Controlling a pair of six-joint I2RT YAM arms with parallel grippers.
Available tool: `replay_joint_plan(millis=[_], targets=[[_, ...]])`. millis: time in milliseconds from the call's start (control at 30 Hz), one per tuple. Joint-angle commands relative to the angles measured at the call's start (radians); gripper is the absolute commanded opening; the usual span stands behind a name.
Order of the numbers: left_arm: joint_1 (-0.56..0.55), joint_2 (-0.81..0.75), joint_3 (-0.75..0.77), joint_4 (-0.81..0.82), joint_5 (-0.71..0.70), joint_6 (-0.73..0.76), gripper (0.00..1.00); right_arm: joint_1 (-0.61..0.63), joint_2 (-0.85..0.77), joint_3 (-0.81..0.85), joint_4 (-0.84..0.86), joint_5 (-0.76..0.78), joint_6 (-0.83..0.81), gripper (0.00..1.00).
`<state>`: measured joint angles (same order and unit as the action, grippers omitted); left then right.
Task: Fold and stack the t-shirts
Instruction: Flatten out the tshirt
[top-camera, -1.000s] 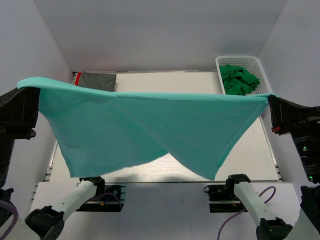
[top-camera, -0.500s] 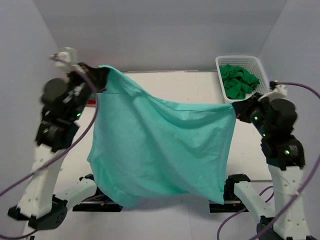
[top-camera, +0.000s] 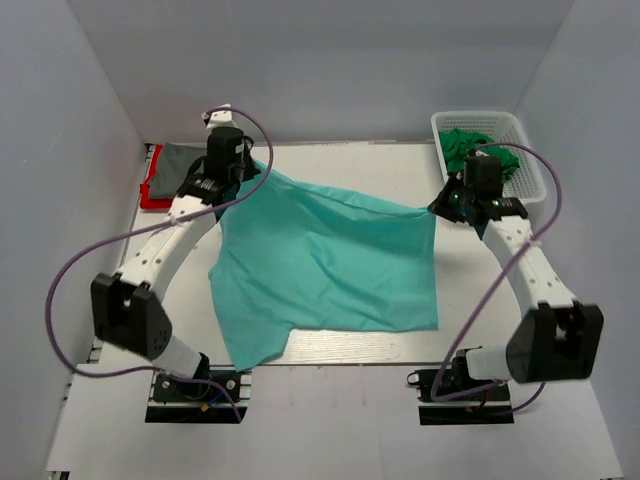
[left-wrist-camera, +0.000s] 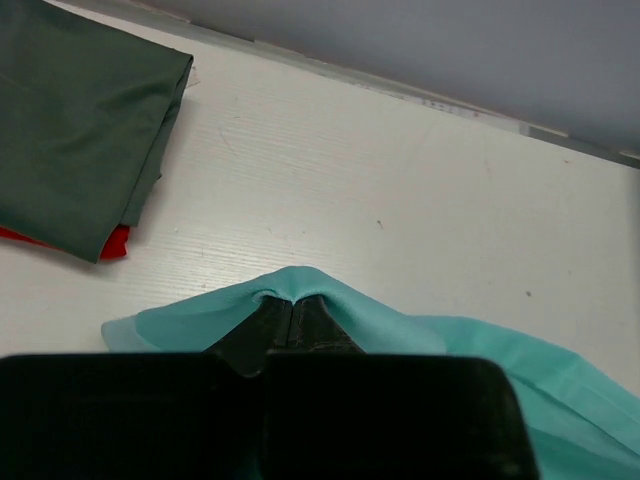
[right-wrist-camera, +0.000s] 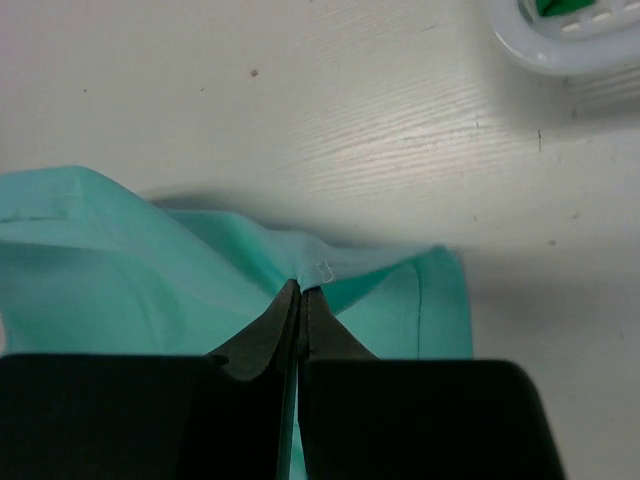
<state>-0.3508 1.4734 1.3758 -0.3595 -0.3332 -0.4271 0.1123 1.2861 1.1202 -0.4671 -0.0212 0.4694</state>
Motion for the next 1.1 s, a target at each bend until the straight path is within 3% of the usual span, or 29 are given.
replay_joint_plan(millis=[0,433,467,533,567,633,667,733,800,900,1033,1067], targets=[[0.033,0.092,0.080,0.093,-0.038,-0.006,0.00,-0.006,0.103,0.096,0.101,0.018,-0.024,0.00],[0.150,0.596,0.452,0.217,0.151,0.004,0.00,-0.023,0.611,0.509,0.162,0.050,-0.096,0.00],[0.150,0.669,0.532,0.208,0.151,0.004,0.00,-0.026,0.633,0.559,0.157,0.072,-0.100,0.00],[0.159,0.746,0.619,0.185,0.161,0.004,0.11,-0.029,0.728,0.636,0.153,0.093,-0.124,0.00],[0.170,0.819,0.699,0.174,0.161,0.004,0.43,-0.030,0.769,0.685,0.147,0.121,-0.127,0.09],[0.170,0.889,0.770,0.174,0.206,0.004,0.84,-0.031,0.841,0.769,0.153,0.122,-0.163,0.36],[0.170,0.922,0.846,0.174,0.215,0.004,1.00,-0.028,0.858,0.792,0.153,0.121,-0.193,0.47],[0.179,1.002,0.958,0.156,0.259,-0.009,1.00,-0.022,0.899,0.914,0.084,0.072,-0.241,0.55],[0.179,1.004,0.962,0.165,0.310,-0.018,1.00,-0.002,0.869,0.914,0.077,-0.003,-0.273,0.64],[0.179,0.940,0.886,0.211,0.371,-0.018,1.00,0.015,0.807,0.845,0.099,-0.117,-0.298,0.74],[0.165,0.793,0.737,0.200,0.473,0.010,1.00,0.032,0.702,0.719,0.041,-0.129,-0.287,0.85],[0.165,0.762,0.711,0.185,0.473,0.022,1.00,0.032,0.637,0.614,0.039,-0.131,-0.276,0.85]])
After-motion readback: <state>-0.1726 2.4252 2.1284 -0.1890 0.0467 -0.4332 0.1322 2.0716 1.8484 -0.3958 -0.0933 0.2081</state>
